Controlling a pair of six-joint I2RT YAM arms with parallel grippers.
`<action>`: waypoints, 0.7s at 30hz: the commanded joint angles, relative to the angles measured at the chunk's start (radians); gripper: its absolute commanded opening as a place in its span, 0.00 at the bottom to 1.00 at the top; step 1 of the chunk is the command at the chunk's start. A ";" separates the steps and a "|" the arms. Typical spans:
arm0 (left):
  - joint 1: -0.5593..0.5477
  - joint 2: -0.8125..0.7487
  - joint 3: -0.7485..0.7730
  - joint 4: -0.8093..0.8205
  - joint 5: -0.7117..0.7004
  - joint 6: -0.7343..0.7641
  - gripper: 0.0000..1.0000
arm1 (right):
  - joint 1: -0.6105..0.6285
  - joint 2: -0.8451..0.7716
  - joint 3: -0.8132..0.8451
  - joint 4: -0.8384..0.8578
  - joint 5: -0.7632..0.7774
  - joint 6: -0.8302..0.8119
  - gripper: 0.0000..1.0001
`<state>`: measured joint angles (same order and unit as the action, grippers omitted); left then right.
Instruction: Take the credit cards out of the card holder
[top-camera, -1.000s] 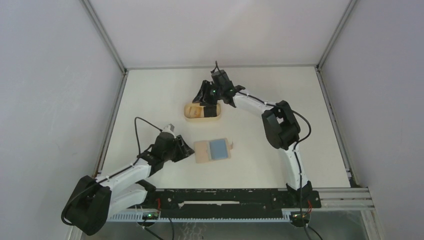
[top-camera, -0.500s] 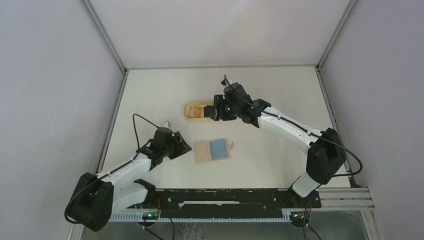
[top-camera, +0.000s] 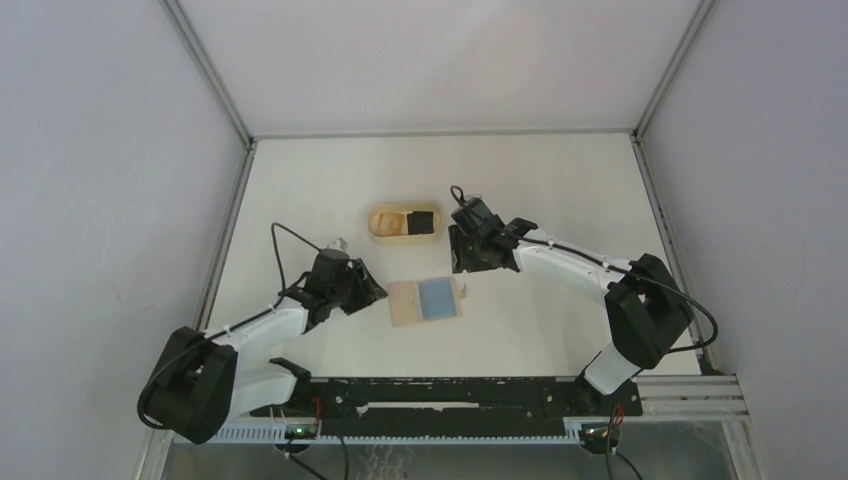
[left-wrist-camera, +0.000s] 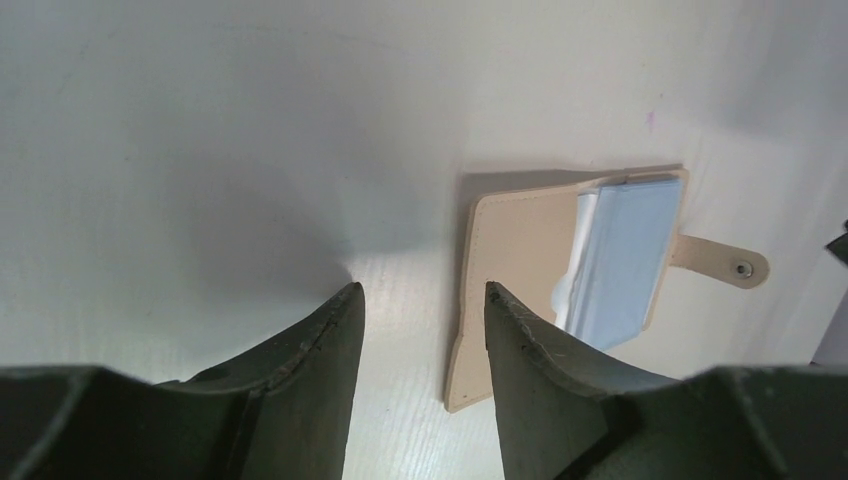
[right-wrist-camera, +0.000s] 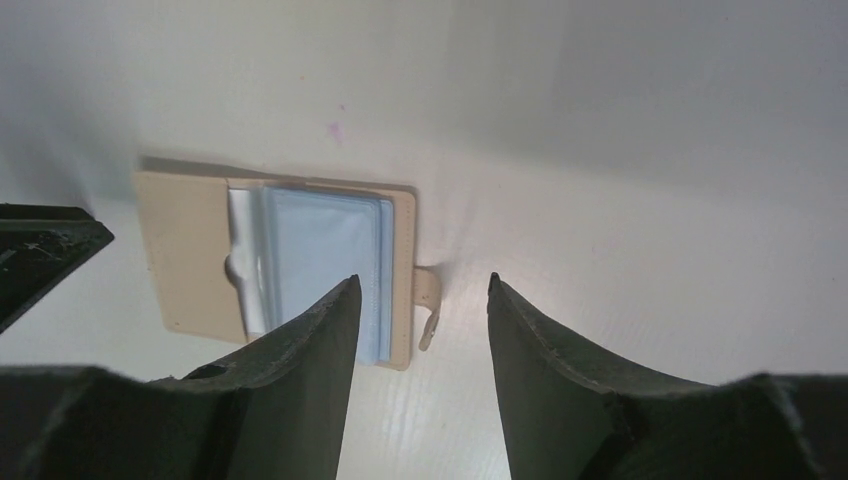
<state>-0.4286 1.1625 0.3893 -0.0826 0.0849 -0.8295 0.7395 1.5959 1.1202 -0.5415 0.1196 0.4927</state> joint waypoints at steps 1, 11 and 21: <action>-0.022 0.050 0.008 -0.042 0.002 -0.021 0.54 | 0.006 -0.030 -0.034 0.023 -0.005 -0.017 0.57; -0.087 0.116 0.042 -0.008 -0.001 -0.059 0.52 | 0.024 -0.042 -0.091 0.053 -0.058 0.007 0.43; -0.122 0.107 0.056 -0.015 -0.013 -0.083 0.52 | 0.025 -0.018 -0.106 0.086 -0.081 0.007 0.21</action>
<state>-0.5415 1.2625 0.4351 -0.0177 0.0856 -0.9012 0.7570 1.5951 1.0218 -0.5041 0.0528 0.5011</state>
